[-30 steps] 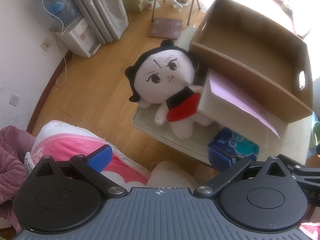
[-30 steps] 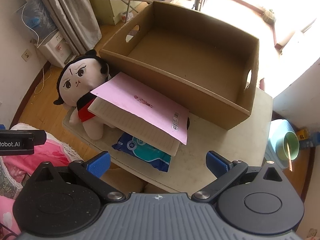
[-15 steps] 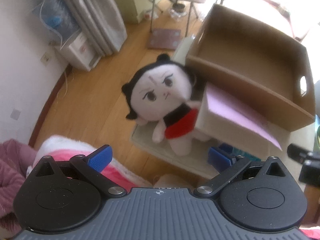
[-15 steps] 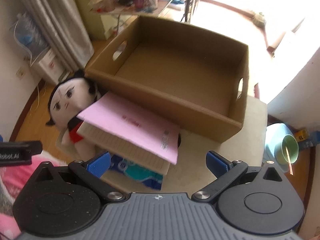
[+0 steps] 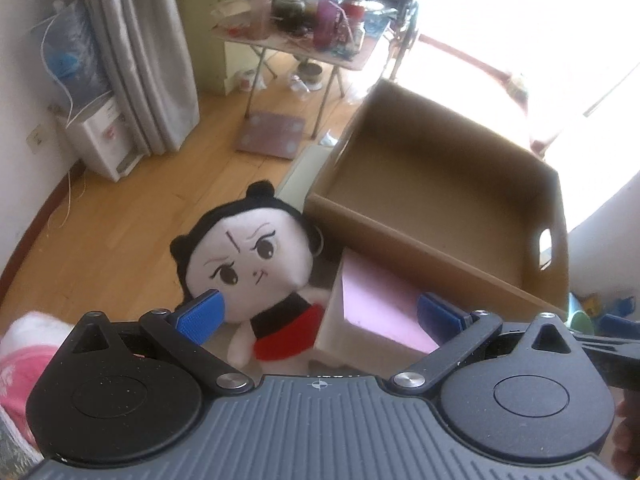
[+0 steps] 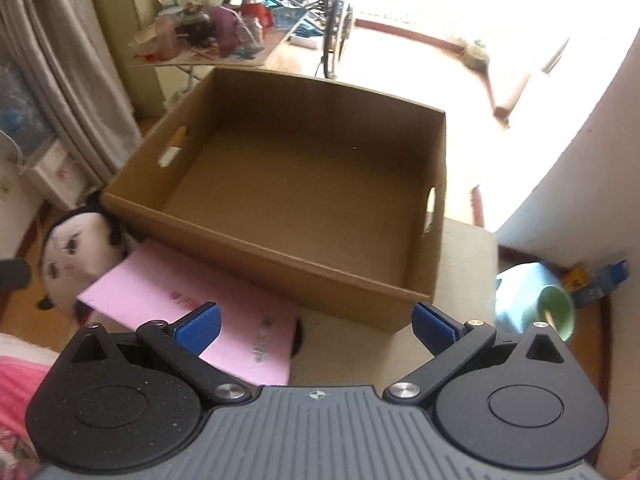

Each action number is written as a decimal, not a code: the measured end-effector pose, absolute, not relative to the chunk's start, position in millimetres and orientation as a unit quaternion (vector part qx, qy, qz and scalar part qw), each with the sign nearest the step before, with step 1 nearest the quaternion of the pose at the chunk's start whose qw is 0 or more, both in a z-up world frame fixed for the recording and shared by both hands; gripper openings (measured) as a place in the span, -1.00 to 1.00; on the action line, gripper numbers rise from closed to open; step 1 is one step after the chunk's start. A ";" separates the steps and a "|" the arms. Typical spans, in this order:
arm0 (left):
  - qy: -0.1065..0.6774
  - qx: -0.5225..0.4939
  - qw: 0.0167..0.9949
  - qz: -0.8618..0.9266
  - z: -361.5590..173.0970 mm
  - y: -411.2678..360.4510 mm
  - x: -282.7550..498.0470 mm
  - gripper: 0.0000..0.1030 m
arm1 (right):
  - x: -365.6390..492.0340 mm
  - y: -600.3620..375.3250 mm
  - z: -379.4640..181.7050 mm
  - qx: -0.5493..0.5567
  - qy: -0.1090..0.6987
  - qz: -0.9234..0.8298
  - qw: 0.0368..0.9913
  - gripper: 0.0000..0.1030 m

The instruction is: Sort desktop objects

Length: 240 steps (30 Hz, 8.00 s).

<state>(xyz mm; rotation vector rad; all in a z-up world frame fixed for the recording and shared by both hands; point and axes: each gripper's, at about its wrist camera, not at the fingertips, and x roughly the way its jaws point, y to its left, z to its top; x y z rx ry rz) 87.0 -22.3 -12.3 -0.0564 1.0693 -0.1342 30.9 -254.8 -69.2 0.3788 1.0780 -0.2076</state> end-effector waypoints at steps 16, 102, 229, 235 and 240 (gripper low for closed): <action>0.522 0.014 0.850 -0.075 -75.7 -34.9 118.5 0.82 | 52.1 -282.3 -158.2 0.313 0.551 -0.037 0.773 0.75; 0.533 -0.052 0.831 -0.149 -132.1 -35.4 56.0 0.96 | 32.8 -248.5 -181.9 0.251 0.557 0.133 0.780 0.07; 0.572 0.014 0.799 -0.184 -154.0 -71.2 63.2 1.00 | 33.2 -269.4 -211.5 0.308 0.585 0.174 0.730 0.14; 0.567 0.018 0.804 -0.177 -150.3 -71.8 61.0 1.00 | 29.7 -267.6 -204.9 0.295 0.589 0.181 0.730 0.15; 0.563 0.015 0.808 -0.172 -141.1 -71.7 60.9 1.00 | 25.9 -266.3 -191.6 0.276 0.586 0.189 0.738 0.15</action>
